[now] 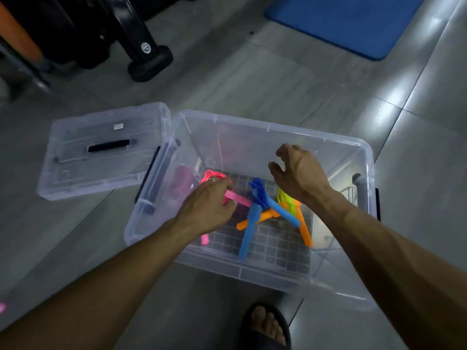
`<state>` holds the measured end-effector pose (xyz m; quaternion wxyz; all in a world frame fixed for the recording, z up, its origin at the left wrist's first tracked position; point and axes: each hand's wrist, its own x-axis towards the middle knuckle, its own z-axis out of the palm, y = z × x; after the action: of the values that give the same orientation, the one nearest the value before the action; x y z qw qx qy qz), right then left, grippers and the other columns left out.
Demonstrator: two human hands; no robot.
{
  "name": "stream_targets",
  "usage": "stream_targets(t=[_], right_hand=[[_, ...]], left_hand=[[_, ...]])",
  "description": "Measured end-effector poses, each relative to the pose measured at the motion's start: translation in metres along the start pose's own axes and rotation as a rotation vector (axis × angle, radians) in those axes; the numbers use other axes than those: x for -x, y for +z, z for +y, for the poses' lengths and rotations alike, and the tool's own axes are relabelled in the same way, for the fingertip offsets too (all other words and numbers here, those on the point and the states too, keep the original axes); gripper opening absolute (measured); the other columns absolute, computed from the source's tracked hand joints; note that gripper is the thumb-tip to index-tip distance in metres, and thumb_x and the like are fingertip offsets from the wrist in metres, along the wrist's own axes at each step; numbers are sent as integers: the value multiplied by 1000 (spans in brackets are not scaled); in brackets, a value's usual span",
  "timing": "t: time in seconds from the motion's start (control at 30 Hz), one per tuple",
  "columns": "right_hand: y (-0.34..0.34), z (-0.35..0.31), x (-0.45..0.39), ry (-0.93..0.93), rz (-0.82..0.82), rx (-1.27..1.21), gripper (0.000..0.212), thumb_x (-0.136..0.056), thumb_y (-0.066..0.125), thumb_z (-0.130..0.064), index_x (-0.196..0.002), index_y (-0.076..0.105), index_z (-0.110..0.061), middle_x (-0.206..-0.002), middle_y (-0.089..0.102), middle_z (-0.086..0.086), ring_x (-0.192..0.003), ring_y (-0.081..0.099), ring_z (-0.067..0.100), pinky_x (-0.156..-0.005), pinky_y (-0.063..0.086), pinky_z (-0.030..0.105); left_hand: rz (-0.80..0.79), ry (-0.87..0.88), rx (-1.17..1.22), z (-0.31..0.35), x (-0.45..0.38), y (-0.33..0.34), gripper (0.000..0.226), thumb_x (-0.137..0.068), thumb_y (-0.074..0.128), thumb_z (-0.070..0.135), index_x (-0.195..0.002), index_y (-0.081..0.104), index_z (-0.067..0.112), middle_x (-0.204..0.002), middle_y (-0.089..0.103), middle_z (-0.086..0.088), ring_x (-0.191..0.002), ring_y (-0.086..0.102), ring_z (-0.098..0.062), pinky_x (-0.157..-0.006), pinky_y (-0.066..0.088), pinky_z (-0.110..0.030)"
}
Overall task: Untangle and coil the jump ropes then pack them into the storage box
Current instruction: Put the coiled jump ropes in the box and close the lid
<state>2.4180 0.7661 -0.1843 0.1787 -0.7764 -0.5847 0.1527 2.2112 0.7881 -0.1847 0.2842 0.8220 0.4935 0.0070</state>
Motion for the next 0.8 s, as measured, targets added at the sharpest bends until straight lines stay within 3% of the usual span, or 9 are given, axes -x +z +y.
stream_targets(t=[0.27, 0.4, 0.6, 0.73, 0.8], right_hand=[[-34, -115, 21, -310, -22, -30, 38, -85, 62, -28, -116, 58, -7, -106, 61, 16, -102, 57, 36, -82, 47, 42], [-43, -187, 36, -468, -57, -4, 38, -85, 61, -31, -117, 56, -10, -107, 60, 14, -101, 57, 36, -82, 47, 41], [-39, -316, 76, -698, -97, -20, 43, -85, 60, -34, -121, 54, -11, -117, 59, 8, -109, 54, 30, -89, 47, 39], [-21, -398, 111, -835, -157, -23, 43, -86, 59, -36, -122, 53, -14, -120, 57, 5, -112, 53, 26, -91, 47, 41], [-9, -435, 128, -897, -186, -8, 42, -87, 57, -35, -123, 53, -14, -120, 57, 5, -113, 53, 25, -90, 46, 39]], left_hand=[[63, 46, -166, -23, 103, -95, 44, -80, 45, 42, -119, 54, 24, -114, 56, 2, -111, 53, -18, -91, 44, -31], [120, -8, -200, -49, 166, -137, 32, -88, 53, 39, -118, 51, 28, -113, 54, 7, -113, 50, -14, -91, 44, -31], [222, -187, -230, -98, 275, -186, 38, -89, 49, 44, -124, 47, 30, -121, 50, 11, -119, 46, -10, -96, 40, -29], [304, -339, -203, -133, 346, -208, 38, -89, 49, 43, -125, 46, 31, -120, 49, 14, -117, 48, -10, -86, 38, -24], [335, -409, -192, -155, 379, -214, 39, -85, 47, 47, -122, 48, 33, -119, 51, 15, -116, 50, -11, -92, 41, -29]])
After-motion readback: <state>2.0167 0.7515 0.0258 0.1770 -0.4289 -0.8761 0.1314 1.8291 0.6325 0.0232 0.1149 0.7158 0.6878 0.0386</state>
